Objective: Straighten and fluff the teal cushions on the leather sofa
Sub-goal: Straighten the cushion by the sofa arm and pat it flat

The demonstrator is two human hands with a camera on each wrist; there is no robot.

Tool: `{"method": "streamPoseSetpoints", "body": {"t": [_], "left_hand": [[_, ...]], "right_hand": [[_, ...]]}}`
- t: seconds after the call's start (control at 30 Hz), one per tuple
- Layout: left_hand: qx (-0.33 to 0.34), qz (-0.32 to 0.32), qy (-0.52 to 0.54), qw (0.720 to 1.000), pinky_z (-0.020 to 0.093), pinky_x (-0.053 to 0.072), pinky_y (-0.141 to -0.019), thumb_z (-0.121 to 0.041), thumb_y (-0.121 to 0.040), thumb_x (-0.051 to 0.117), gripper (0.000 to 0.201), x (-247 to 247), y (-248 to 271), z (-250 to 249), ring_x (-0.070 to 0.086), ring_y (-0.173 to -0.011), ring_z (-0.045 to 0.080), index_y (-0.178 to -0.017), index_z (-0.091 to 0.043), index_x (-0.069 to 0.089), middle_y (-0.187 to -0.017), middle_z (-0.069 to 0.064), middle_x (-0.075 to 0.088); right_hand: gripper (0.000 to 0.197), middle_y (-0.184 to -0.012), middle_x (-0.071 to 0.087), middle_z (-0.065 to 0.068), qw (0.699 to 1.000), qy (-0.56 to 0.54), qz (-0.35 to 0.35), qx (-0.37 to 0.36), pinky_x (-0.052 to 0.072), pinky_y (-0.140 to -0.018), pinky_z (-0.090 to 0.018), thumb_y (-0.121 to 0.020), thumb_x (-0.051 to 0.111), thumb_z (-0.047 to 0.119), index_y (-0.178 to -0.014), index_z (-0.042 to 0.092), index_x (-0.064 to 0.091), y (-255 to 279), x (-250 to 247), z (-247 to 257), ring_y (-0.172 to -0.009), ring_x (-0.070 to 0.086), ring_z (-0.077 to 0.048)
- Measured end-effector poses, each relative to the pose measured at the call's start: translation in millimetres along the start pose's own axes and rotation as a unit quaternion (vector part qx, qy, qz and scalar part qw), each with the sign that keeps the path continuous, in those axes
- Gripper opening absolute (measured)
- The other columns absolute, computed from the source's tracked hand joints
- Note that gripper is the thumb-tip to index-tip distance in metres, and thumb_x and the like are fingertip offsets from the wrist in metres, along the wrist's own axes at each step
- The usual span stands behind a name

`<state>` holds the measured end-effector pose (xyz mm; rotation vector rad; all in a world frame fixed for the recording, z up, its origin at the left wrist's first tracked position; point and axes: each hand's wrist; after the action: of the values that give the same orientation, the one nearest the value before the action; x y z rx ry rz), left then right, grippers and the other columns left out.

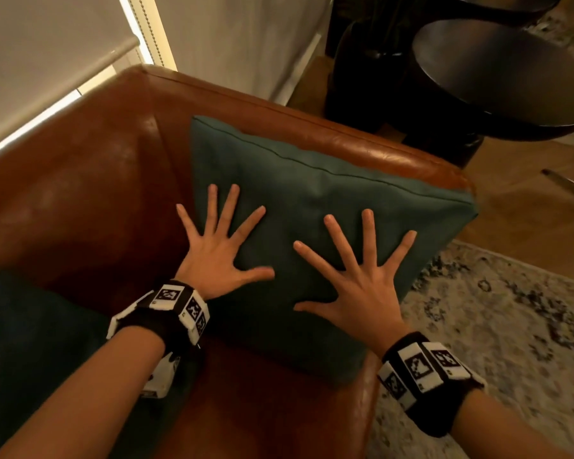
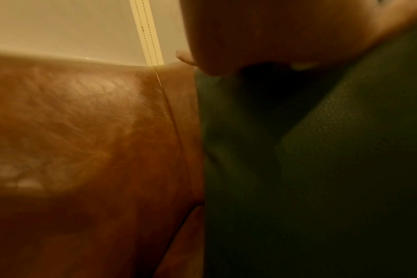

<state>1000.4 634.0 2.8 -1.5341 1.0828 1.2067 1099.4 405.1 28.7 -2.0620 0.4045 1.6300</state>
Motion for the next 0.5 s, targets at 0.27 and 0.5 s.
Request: {"method": "streamPoseSetpoints", "body": {"t": [0.27, 0.5], "left_hand": [[0.019, -0.113, 0.155, 0.981, 0.063, -0.008, -0.111, -0.026, -0.1, 0.039, 0.041, -72.6, -66.5, 2.5, 0.009, -0.146, 0.017, -0.141, -0.031, 0.039, -0.153, -0.005, 0.03], [-0.04, -0.193, 0.115, 0.974, 0.061, 0.016, -0.106, -0.018, -0.091, 0.056, 0.018, -79.8, -74.9, -5.1, 0.048, -0.111, 0.021, -0.103, -0.021, 0.069, -0.101, 0.002, 0.066]], "right_hand": [[0.048, -0.127, 0.055, -0.011, 0.973, -0.127, -0.154, 0.113, 0.026, -0.108, -0.051, -0.1, 0.036, 0.04, -0.135, 0.012, 0.05, -54.0, -35.5, -18.0, -0.121, 0.05, -0.028], [0.013, -0.087, 0.06, 0.0, 0.941, -0.251, -0.201, 0.103, 0.022, -0.078, -0.025, -0.087, 0.064, 0.028, -0.088, 0.014, 0.063, -68.4, -35.7, -32.6, -0.086, 0.053, -0.018]]}}
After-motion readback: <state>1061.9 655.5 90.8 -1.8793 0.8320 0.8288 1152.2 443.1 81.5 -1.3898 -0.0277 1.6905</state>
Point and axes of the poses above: each hand's wrist, its own y-axis away from the middle knuckle, its own x-axis out of the palm, z = x × y
